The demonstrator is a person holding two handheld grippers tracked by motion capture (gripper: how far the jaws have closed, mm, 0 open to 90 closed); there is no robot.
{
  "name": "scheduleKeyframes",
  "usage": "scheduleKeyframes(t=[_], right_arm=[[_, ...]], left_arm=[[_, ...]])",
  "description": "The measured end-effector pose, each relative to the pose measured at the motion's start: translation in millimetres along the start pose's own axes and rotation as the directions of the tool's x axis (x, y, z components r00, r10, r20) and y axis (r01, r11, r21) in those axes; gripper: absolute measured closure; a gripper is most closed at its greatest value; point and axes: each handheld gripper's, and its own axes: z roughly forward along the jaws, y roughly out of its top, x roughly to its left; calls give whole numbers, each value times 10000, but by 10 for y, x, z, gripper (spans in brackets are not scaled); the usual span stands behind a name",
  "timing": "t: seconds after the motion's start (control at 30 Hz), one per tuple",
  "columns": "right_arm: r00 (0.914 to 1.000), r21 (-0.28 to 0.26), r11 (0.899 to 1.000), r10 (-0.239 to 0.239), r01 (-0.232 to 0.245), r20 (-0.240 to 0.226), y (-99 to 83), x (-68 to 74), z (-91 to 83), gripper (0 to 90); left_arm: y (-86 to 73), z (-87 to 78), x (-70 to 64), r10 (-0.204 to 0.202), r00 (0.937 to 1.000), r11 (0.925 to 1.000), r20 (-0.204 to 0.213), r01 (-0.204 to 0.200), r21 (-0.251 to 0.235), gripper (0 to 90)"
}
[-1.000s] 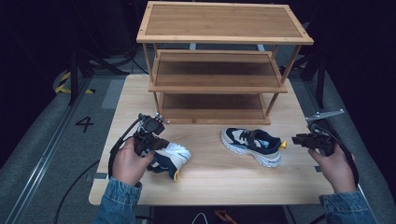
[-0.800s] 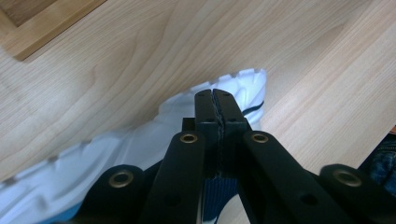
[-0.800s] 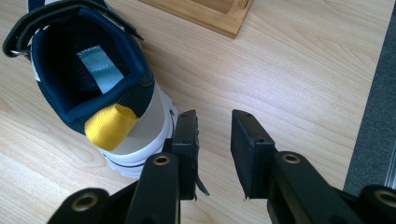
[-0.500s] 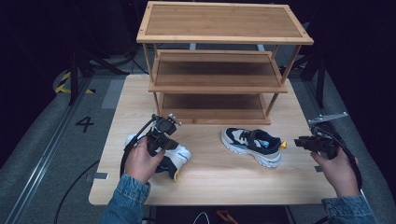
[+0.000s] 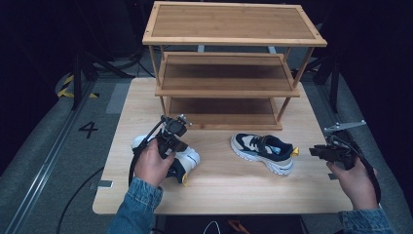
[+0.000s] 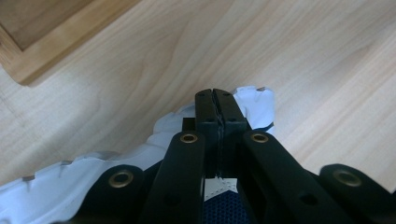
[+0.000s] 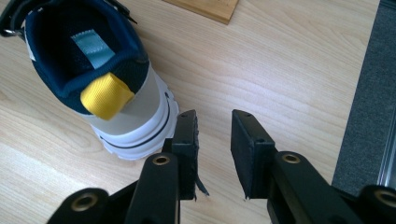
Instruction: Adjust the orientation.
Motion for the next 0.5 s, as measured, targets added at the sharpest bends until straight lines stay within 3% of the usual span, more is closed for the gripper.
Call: scheduleKeyframes(t=[0.27,0.37,0.5], right_arm=[[9992,90,9994,322,-325,239,-165,-57,-74,715],[9982,68,9988,483,-485,349,-241,-94,-121,715],[9969,49,9979,639,-642,457,-309,-115,-170,714]], left_arm=[[197,96,16,-58,9986,9999,-522,64,103,898],[312,174,63,105,9968,9997,-789,-85,246,898],[369,189,71,-107,9914,9999,-1308,94,-112,896]])
